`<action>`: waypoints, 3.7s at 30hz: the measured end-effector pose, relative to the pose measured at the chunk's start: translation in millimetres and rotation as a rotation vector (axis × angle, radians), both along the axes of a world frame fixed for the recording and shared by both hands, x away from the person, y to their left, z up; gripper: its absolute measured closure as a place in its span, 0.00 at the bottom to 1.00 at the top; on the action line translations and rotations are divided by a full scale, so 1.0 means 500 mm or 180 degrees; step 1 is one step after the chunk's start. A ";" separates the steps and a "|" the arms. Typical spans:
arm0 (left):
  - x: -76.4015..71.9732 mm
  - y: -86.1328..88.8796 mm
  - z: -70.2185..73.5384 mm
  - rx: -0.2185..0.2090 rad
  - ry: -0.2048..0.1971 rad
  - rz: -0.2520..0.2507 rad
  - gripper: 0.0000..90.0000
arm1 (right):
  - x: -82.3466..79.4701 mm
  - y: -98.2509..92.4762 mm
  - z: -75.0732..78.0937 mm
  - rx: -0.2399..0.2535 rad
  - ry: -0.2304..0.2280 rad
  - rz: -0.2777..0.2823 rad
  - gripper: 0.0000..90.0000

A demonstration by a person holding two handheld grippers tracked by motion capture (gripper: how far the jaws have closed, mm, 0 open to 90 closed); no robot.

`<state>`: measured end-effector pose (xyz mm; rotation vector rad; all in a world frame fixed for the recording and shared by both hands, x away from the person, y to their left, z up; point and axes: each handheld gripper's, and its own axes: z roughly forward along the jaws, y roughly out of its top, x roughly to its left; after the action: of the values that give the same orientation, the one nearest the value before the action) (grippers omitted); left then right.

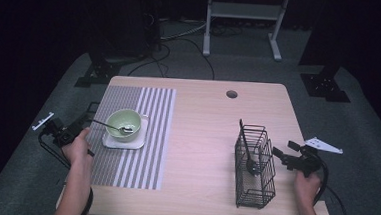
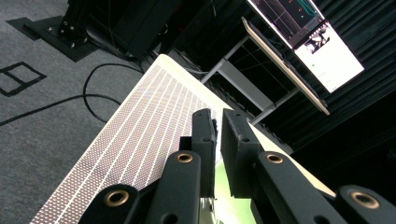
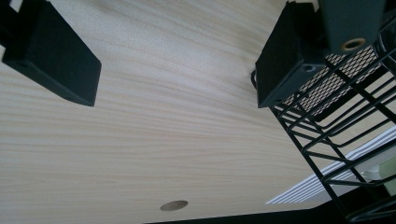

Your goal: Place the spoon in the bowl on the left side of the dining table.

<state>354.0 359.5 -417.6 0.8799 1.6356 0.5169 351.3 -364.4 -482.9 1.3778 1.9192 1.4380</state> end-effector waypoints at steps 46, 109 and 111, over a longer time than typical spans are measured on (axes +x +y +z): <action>-0.039 -0.028 -0.037 0.0182 0.0021 -0.0250 0.50 | -0.001 0.001 0.000 -0.0014 0.0000 -0.0005 0.15; -0.067 -0.176 -0.047 0.0581 0.0035 -0.0778 0.20 | -0.001 0.000 0.000 -0.0006 0.0003 -0.0015 0.15; -0.068 -0.180 -0.046 0.0597 0.0021 -0.0794 0.20 | -0.001 0.001 0.000 -0.0008 0.0004 -0.0016 0.15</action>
<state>320.2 269.6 -440.5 1.2076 1.4728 0.4976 350.7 -364.1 -482.7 1.3818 1.9165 1.4324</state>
